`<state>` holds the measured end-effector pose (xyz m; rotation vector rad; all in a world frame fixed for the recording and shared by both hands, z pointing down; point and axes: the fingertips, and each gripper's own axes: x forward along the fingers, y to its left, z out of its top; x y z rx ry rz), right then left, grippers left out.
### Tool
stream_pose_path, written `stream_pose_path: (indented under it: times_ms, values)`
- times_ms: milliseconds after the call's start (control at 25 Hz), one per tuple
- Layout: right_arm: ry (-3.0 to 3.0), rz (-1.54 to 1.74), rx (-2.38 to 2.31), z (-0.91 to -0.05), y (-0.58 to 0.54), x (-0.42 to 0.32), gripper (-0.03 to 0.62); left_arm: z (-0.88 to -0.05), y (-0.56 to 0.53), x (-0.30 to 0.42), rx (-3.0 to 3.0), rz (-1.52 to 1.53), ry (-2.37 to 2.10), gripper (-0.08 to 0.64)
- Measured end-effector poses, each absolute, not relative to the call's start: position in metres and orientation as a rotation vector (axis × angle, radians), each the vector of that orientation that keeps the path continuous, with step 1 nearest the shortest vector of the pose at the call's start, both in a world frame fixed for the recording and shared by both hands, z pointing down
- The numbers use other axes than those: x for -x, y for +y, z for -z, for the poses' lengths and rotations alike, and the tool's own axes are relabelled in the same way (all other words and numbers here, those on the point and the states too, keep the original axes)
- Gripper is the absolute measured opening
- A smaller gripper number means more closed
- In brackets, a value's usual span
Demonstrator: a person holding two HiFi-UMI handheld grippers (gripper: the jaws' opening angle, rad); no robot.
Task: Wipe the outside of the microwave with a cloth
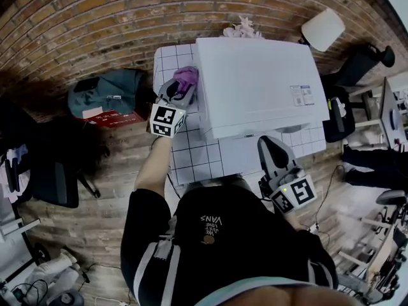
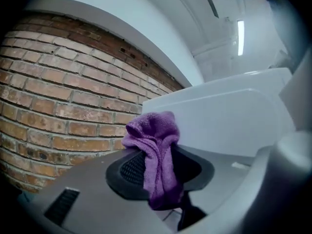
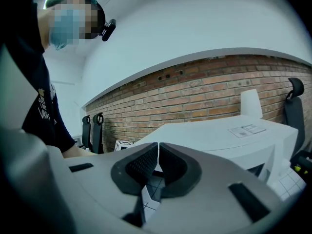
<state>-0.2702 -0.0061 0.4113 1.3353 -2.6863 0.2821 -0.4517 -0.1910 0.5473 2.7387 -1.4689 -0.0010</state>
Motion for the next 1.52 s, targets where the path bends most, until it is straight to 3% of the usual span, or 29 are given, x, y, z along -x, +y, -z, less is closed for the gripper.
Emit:
stream_pose_path:
  times_ms: [440,1200,1520]
  values:
    - [-2.651,-0.280,-1.424,-0.408,-0.004,0.249,0.005,-0.542,-0.249,0.469,-2.664,-0.007,-1.532,0.141]
    - [-2.804,-0.278,-1.152,-0.408,0.006,0.307,0.005,-0.605,-0.016,0.429,-2.599,-0.052,-1.411,0.141]
    - [-2.784,-0.282,-1.198,-0.409,0.010,0.300,0.005,-0.610,-0.006,0.404,-2.618,-0.042,-1.328,0.141]
